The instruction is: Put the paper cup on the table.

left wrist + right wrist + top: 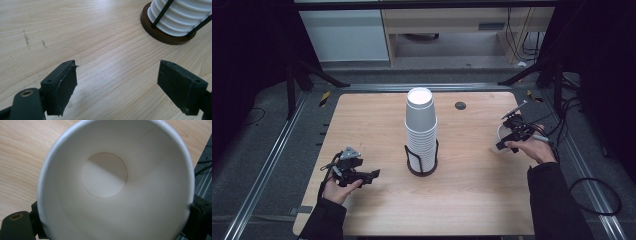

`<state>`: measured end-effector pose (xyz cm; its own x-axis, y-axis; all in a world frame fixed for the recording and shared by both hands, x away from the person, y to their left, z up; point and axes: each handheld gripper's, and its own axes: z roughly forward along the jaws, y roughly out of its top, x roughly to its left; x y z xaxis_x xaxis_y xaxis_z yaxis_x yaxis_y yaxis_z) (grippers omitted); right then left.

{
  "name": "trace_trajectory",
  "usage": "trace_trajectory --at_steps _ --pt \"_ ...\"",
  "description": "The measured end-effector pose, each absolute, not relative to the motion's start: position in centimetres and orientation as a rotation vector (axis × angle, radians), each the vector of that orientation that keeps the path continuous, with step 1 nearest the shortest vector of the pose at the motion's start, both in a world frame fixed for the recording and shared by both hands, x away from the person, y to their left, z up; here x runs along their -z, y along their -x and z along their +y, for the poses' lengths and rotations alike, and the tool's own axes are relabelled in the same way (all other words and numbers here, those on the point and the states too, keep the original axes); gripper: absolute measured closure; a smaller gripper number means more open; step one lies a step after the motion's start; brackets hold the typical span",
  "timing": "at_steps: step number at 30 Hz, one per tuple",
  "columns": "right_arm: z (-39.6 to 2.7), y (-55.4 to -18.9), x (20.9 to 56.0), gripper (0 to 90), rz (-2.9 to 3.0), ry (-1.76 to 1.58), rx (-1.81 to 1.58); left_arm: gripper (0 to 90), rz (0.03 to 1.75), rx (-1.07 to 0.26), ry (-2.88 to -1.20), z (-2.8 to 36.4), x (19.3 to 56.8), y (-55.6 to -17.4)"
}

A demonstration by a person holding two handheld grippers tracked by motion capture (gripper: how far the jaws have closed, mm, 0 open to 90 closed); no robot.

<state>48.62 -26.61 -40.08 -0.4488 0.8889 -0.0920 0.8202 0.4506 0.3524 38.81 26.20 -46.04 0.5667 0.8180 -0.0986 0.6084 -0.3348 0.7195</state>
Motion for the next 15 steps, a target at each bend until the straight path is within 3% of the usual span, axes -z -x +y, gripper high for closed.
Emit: trace_trajectory --at_steps 15 --pt "-26.9 -48.7 41.8 10.1 2.508 -1.492 -0.277 15.2 1.14 -0.365 -2.065 26.3 46.1 -38.8"
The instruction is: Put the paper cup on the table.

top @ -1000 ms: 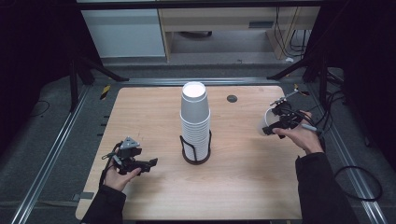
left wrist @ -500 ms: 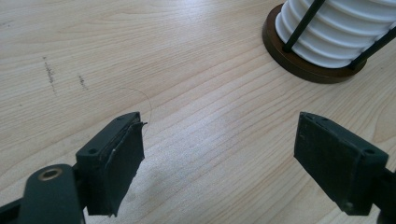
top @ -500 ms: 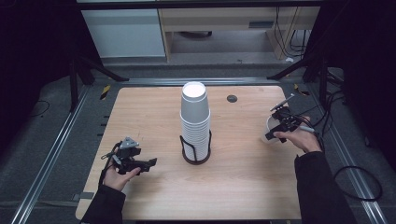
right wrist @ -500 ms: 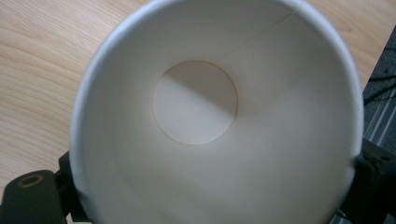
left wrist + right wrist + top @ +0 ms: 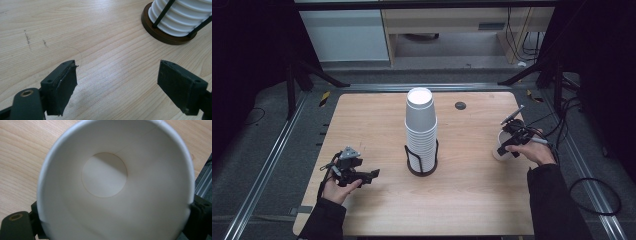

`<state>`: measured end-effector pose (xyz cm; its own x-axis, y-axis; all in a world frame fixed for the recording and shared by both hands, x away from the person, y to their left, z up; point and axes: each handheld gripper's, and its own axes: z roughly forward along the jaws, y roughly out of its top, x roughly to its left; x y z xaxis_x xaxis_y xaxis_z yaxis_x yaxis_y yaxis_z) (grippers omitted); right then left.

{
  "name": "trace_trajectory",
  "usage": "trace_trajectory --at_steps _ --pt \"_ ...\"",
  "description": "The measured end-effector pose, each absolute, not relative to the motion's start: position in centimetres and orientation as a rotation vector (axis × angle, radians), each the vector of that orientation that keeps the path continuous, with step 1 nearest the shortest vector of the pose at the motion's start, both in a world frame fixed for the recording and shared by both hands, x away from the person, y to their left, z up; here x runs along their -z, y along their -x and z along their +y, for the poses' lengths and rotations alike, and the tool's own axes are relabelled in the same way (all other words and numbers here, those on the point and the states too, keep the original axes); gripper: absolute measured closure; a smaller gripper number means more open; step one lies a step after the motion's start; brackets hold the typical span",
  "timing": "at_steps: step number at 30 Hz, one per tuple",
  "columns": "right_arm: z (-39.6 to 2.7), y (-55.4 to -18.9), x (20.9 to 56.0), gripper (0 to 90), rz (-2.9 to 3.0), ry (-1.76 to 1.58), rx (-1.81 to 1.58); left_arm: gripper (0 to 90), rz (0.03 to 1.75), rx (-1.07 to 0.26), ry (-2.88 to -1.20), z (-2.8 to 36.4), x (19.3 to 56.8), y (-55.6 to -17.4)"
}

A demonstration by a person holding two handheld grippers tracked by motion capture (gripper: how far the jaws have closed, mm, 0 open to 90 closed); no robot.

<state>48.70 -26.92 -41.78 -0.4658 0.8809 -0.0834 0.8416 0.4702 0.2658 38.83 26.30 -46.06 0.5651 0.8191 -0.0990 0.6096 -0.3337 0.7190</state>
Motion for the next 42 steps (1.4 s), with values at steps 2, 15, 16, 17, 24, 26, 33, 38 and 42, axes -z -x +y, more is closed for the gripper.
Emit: trace_trajectory --at_steps 2,15,16,17,24,26,33,38,42 --pt "-26.9 -48.7 41.9 10.1 2.516 -1.483 -0.254 15.2 1.138 -0.365 -2.066 26.3 46.0 -38.8" --pt "-27.0 -48.7 42.6 9.3 2.572 -1.462 -0.177 15.1 1.135 -0.36 -2.069 26.3 46.1 -38.9" --pt "-27.0 -48.7 42.6 9.1 2.574 -1.458 -0.177 15.1 1.135 -0.359 -2.069 26.3 46.1 -38.9" --pt "-27.0 -48.7 42.6 9.0 2.576 -1.458 -0.177 15.1 1.134 -0.358 -2.068 26.3 46.1 -38.9" --pt "-27.0 -48.8 42.8 7.9 2.568 -1.464 -0.188 15.1 1.13 -0.357 -2.069 26.3 46.1 -38.8" --pt "-27.0 -48.9 42.8 7.6 2.564 -1.466 -0.197 15.1 1.13 -0.358 -2.07 26.3 46.1 -38.9" --pt "-27.0 -48.8 42.8 7.0 2.556 -1.479 -0.218 15.0 1.122 -0.352 -2.076 26.2 46.1 -38.8" --pt "-27.0 -48.8 42.9 3.9 2.565 -1.481 -0.234 14.8 1.119 -0.353 -2.075 26.2 46.1 -38.8" --pt "-27.0 -48.8 42.5 1.9 2.553 -1.478 -0.276 14.7 1.119 -0.353 -2.073 26.3 46.1 -38.8"
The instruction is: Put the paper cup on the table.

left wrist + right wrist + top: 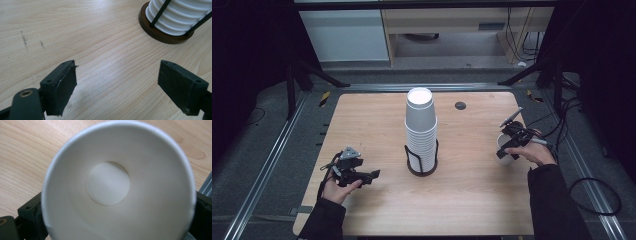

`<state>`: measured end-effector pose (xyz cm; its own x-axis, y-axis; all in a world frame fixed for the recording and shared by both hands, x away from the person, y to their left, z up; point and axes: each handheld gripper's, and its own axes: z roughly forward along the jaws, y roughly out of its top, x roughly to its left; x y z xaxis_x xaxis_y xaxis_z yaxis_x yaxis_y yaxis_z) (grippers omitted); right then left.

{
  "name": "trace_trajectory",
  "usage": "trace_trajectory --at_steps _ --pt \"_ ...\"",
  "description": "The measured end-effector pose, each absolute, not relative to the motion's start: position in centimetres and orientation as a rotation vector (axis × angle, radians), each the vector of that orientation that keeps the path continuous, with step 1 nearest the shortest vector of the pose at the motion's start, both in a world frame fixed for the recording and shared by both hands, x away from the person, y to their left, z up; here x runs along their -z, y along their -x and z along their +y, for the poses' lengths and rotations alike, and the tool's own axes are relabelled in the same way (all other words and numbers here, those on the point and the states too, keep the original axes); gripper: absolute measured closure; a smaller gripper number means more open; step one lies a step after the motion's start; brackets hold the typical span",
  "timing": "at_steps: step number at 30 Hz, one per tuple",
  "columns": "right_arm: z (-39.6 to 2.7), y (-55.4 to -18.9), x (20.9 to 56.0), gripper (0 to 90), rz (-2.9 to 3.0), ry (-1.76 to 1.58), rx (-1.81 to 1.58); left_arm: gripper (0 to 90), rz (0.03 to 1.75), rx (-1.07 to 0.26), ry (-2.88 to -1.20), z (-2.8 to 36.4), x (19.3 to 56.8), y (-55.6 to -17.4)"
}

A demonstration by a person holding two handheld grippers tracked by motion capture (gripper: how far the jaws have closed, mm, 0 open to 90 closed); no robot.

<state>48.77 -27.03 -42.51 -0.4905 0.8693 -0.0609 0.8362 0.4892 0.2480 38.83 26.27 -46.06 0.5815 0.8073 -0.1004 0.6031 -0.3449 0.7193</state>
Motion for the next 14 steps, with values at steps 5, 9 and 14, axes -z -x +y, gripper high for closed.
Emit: trace_trajectory --at_steps 5,9,14 --pt "-27.2 -48.2 41.5 1.7 2.518 -1.467 -0.338 14.6 1.117 -0.353 -2.074 26.3 46.1 -38.8" --pt "-27.3 -47.3 40.1 1.6 2.487 -1.435 -0.403 14.5 1.117 -0.352 -2.076 26.3 46.1 -38.8" --pt "-27.4 -45.6 37.7 1.7 2.435 -1.374 -0.556 14.4 1.122 -0.358 -2.071 26.4 46.0 -38.8"
